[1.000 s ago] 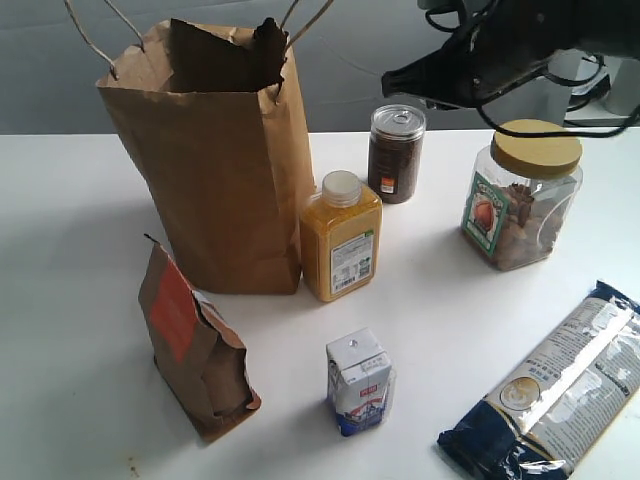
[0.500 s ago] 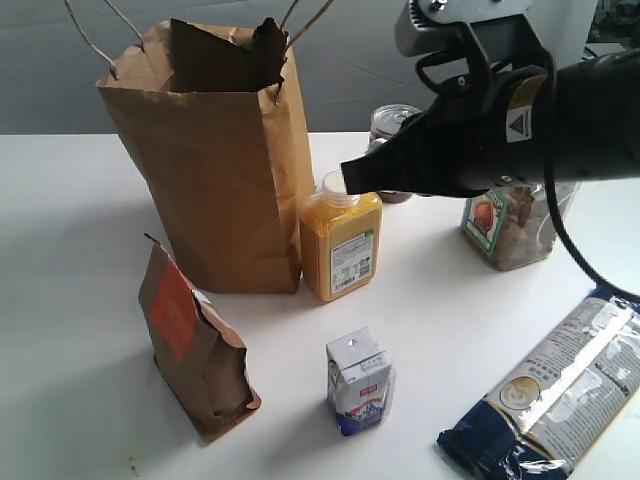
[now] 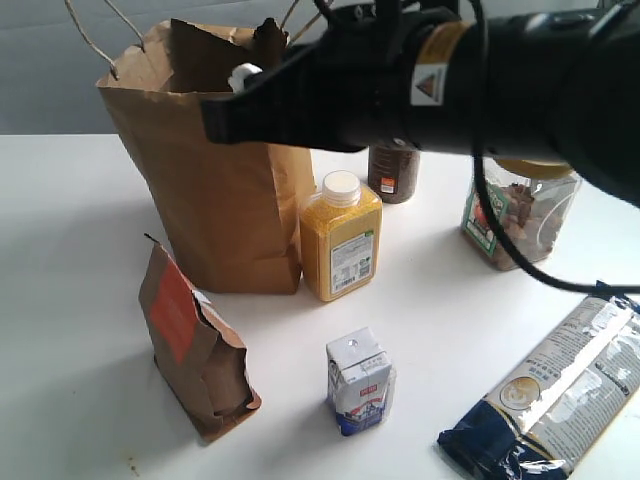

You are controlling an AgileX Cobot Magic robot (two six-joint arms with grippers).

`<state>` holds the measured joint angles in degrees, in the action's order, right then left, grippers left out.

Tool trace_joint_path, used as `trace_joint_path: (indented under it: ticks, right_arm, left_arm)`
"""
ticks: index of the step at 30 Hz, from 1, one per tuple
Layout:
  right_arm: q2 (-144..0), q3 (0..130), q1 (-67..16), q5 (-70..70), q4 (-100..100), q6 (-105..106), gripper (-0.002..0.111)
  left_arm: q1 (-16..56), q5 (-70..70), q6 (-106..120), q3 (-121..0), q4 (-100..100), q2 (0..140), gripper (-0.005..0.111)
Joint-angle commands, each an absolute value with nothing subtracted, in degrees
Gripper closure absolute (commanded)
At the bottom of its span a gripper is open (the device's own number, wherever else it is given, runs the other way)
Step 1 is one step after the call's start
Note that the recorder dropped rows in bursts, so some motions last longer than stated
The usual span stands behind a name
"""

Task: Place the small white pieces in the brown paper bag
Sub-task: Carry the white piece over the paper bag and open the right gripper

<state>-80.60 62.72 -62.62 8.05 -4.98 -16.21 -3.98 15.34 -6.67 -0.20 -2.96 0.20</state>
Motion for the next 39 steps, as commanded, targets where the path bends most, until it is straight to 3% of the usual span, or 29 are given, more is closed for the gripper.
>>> trace_joint_path:
  ticks: [1,19,21,30,39]
  right_arm:
    - [-86.7,70.2,-62.8,7.1,-5.3,-16.5,0.108]
    - [-110.4,97.9,-58.7,11.3,-7.5,-21.4,0.108]
    - [-111.3,98.8,-58.3,11.3,-7.5,-22.4,0.101]
    - [-111.5,99.1,-57.3,12.9,-7.3,-23.2,0.055]
    - [-111.5,99.1,-57.2,14.5,-7.3,-23.2,0.053]
  left_arm:
    - [-3.7,15.2,-6.9,0.0,-2.5,0.0,0.107]
    - [-3.7,15.2,-6.9,0.0,-2.5,0.0,0.107]
    - [-3.7,15.2,-6.9,0.0,-2.5,0.0,0.107]
    - [-3.7,15.2,-6.9,0.0,-2.5,0.0,0.107]
    - [-3.7,15.2,-6.9,0.0,-2.5,0.0,0.107]
